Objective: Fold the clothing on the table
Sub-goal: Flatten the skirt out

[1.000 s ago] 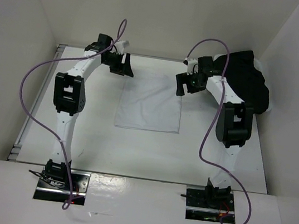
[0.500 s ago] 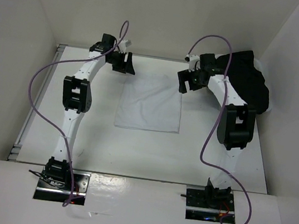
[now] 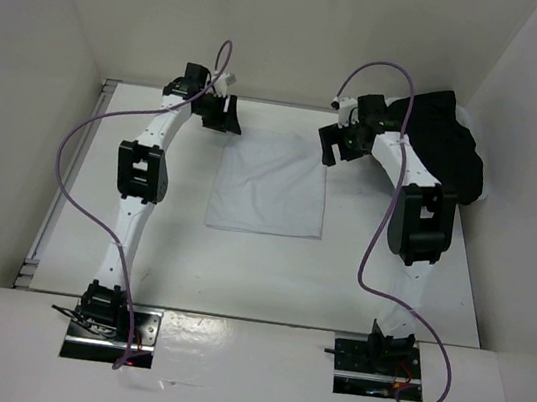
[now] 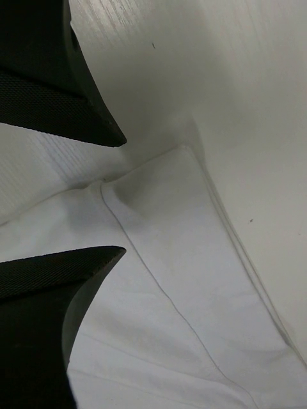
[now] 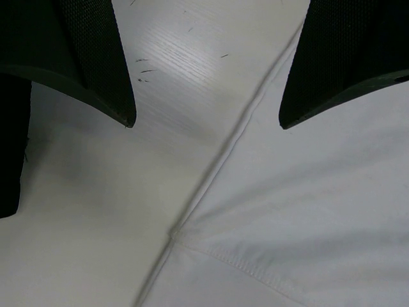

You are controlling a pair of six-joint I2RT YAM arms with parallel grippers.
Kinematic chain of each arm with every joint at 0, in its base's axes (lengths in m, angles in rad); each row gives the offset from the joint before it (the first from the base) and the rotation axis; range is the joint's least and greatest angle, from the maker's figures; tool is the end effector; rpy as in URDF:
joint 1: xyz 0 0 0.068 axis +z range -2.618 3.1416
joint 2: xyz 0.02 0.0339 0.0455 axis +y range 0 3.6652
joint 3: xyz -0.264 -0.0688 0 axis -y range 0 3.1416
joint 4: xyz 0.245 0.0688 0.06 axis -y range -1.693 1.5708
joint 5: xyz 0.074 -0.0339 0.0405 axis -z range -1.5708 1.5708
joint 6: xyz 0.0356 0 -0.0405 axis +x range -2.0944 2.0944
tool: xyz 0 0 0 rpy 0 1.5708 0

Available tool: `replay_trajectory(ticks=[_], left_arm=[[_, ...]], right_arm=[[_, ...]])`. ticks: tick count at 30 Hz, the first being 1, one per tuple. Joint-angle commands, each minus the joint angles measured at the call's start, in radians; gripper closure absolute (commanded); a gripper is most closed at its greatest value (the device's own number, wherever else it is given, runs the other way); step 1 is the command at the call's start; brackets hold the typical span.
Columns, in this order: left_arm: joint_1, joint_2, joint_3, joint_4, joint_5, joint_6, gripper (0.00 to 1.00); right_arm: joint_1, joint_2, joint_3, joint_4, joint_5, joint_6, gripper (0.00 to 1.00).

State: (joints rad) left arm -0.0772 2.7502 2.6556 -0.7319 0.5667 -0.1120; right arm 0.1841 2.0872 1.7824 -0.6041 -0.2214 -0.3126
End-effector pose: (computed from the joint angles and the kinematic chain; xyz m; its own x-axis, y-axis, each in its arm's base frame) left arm 0.5809 -0.0641 0.1743 -0.7766 -0.0345 -0.6291 0.3430 0.8144 -0.4681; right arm 0.4595 0.0935 0.2410 -0.6422 -0.4248 -0.6381 -0.5347 0.8447 -0.0242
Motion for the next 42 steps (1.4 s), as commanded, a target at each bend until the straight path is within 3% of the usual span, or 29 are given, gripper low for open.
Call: replay_trajectory(ticks=[1, 15, 20, 25, 30, 37, 42], left_arm=[[-0.001, 0.038, 0.038, 0.003, 0.016, -0.011, 0.30], [-0.029, 0.068, 0.058, 0.042, 0.082, -0.011, 0.43], [-0.038, 0.068, 0.049, 0.042, 0.113, -0.020, 0.64], [-0.038, 0.037, -0.002, 0.011, 0.122, -0.029, 0.75], [-0.038, -0.042, -0.184, -0.001, 0.122, -0.018, 0.80], [-0.038, -0.213, -0.529, 0.069, 0.133, 0.002, 0.80], [-0.038, -0.310, -0.667, 0.123, 0.088, 0.032, 0.77]], right_arm=[[0.000, 0.010, 0.048, -0.006, 0.019, -0.016, 0.04], [0.000, 0.037, 0.066, -0.016, 0.019, -0.016, 0.04], [0.000, 0.047, 0.075, -0.025, 0.028, -0.016, 0.04], [0.000, 0.047, 0.075, -0.025, 0.028, -0.016, 0.04], [0.000, 0.028, 0.057, -0.025, 0.019, -0.016, 0.04], [0.000, 0.008, 0.029, -0.016, -0.016, -0.016, 0.04], [0.000, 0.008, 0.029, -0.006, -0.051, -0.006, 0.04]])
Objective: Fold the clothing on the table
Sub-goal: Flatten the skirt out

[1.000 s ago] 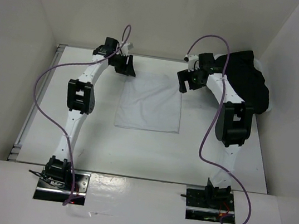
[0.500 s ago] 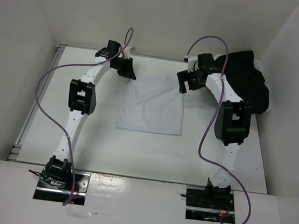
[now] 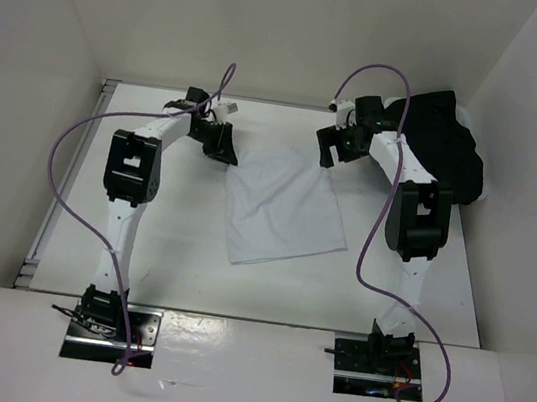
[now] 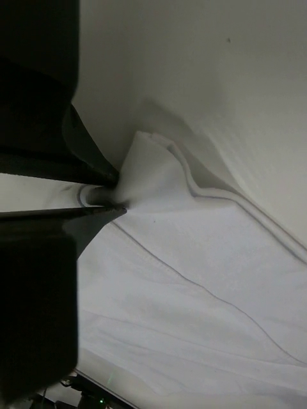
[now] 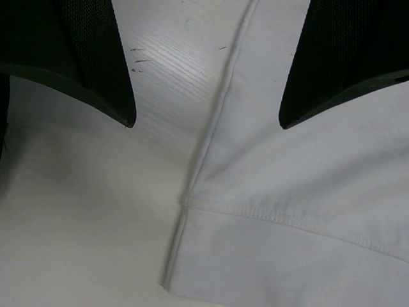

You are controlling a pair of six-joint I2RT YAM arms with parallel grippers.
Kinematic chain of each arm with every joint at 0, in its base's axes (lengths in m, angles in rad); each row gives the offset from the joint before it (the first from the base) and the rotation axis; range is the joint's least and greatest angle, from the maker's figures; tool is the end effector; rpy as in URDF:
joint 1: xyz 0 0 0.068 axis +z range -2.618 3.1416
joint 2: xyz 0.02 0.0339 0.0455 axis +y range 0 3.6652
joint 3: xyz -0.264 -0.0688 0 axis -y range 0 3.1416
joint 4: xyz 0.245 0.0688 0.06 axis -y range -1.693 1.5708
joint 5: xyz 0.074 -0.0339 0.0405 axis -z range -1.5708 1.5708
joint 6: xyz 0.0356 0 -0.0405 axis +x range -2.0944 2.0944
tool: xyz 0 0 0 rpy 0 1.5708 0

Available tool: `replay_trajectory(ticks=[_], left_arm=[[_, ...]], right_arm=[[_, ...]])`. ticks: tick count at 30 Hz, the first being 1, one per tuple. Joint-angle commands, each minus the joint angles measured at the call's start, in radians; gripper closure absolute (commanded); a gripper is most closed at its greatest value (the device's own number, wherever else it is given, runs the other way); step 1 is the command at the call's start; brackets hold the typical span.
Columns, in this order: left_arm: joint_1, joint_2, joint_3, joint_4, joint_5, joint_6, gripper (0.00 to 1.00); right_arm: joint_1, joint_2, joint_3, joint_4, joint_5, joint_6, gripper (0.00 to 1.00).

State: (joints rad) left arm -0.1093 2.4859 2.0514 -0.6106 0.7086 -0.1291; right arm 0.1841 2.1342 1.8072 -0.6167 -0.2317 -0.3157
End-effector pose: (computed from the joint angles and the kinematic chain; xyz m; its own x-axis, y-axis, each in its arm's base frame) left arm 0.5218 -0.0806 0.1384 -0.9051 0.0010 -0.4252 0.2934 0.7253 -0.6228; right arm 0.4665 0.0952 0.2268 -0.6603 -0.4303 -0.6155 -0.5424 0.8401 -0.0054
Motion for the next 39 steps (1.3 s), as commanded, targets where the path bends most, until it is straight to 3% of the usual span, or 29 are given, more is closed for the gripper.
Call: replay_trajectory(ticks=[1, 3, 5, 9, 15, 24, 39], left_arm=[[-0.006, -0.064, -0.074, 0.002, -0.066, 0.049, 0.71], [0.014, -0.079, -0.086, 0.011, -0.076, 0.049, 0.57], [0.028, -0.103, -0.086, 0.011, -0.099, 0.049, 0.31], [0.065, -0.140, -0.086, 0.021, -0.155, 0.039, 0.19], [0.088, -0.124, -0.109, 0.052, -0.167, -0.006, 0.18], [0.069, -0.051, -0.053, 0.061, -0.049, -0.046, 0.29], [0.031, 0.018, -0.043, 0.071, 0.022, -0.078, 0.36]], right_arm=[[0.000, -0.039, 0.004, 0.006, -0.055, -0.003, 0.04], [0.000, -0.039, 0.004, 0.006, -0.066, -0.003, 0.04], [0.000, -0.030, 0.004, 0.006, -0.066, -0.003, 0.04], [0.000, -0.030, 0.014, 0.006, -0.086, -0.003, 0.04], [0.000, -0.030, 0.014, 0.006, -0.086, 0.006, 0.04], [0.000, -0.030, 0.014, 0.006, -0.077, 0.006, 0.04], [0.000, -0.039, 0.014, 0.006, -0.048, 0.006, 0.04]])
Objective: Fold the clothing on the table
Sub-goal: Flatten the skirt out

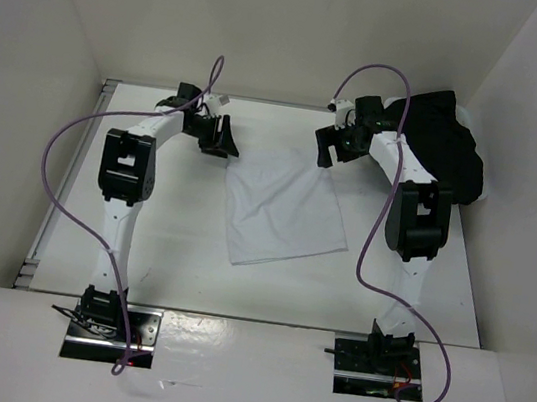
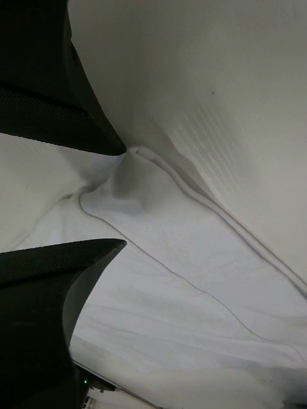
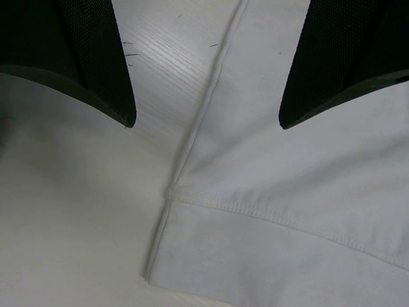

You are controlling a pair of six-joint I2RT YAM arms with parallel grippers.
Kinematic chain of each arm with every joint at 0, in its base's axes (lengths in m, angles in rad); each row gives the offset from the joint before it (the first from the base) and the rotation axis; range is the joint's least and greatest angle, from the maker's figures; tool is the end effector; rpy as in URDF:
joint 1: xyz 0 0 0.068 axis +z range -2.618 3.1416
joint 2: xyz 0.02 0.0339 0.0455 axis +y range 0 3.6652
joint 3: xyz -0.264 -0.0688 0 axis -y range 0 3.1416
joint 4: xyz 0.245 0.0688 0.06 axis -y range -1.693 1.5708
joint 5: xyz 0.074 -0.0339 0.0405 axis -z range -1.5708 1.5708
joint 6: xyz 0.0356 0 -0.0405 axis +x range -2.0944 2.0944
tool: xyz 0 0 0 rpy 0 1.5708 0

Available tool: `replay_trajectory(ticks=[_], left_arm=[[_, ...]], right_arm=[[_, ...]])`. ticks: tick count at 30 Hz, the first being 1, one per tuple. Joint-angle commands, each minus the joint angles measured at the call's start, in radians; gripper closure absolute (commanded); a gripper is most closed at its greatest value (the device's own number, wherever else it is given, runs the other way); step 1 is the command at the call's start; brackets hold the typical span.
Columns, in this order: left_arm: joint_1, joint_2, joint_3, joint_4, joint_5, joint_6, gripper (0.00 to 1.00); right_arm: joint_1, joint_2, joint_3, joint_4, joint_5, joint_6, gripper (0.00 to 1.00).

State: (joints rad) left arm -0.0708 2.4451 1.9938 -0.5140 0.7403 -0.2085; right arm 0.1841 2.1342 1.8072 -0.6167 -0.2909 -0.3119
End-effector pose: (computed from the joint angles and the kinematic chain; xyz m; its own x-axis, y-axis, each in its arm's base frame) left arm 0.5232 -0.0612 0.1475 -0.8925 -0.0899 -0.4420 0.2560 0.7059 -0.6604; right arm 0.4658 0.0971 0.2273 -0.6531 -0.4206 -0.6297 -0.5687 0.8215 0.0410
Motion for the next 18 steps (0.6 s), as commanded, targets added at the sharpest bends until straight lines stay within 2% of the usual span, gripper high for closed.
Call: replay_trajectory(ticks=[1, 17, 18], left_arm=[[-0.007, 0.068, 0.014, -0.026, -0.010, 0.001, 0.37], [-0.007, 0.134, 0.190, -0.098, -0.068, 0.029, 0.53], [-0.007, 0.144, 0.206, -0.098, -0.081, 0.040, 0.56]], right_arm=[[0.000, -0.039, 0.014, 0.006, 0.012, 0.002, 0.04], [0.000, -0.010, 0.033, 0.006, 0.012, 0.002, 0.04], [0.000, 0.001, 0.034, 0.006, 0.012, 0.002, 0.04]])
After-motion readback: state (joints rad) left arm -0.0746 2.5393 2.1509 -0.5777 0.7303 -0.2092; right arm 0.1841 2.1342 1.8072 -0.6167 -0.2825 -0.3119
